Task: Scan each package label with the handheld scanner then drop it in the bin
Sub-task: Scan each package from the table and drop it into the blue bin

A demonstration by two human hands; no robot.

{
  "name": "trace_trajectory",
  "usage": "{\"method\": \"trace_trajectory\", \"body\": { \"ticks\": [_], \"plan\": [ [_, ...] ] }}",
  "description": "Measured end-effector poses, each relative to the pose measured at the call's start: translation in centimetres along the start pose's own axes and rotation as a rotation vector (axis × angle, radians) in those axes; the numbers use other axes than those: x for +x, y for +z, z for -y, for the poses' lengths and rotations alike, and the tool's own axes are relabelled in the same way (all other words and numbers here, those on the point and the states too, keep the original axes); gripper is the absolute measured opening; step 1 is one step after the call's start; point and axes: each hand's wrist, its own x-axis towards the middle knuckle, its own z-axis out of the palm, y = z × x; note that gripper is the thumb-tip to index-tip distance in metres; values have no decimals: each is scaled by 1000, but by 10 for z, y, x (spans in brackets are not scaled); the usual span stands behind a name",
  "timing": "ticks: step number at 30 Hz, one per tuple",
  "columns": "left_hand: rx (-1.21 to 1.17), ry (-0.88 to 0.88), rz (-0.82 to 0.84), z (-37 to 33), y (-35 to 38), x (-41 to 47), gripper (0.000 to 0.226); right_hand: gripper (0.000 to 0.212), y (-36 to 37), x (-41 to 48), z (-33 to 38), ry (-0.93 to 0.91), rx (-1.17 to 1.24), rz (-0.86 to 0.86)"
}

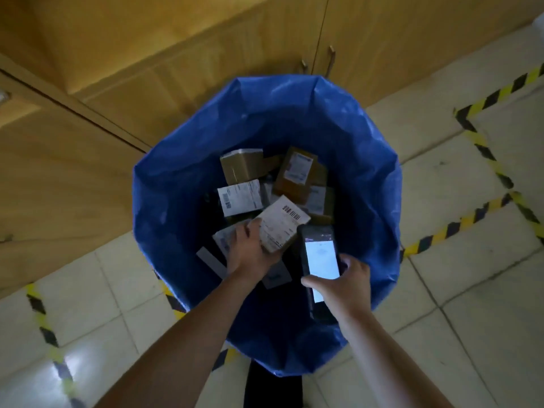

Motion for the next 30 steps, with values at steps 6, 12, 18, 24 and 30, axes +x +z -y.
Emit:
{"method": "trace_trajectory", "body": {
  "ticks": [6, 12, 18, 24, 30],
  "plan": [
    [69, 76, 16, 15, 50, 60, 91, 83, 40, 54, -21, 69, -7, -44],
    [122, 77, 213, 25, 53, 64, 98, 83, 41, 57, -19, 73, -56, -10],
    [107, 76, 194, 27, 18, 38, 80, 82, 20, 26, -8, 28, -28, 4],
    [104, 82, 88, 19, -34, -5, 63, 78, -11, -18, -1, -65, -54, 25],
    [77, 94, -51, 15, -74, -80, 56, 70, -43, -75, -7, -196, -116, 94]
  ]
}}
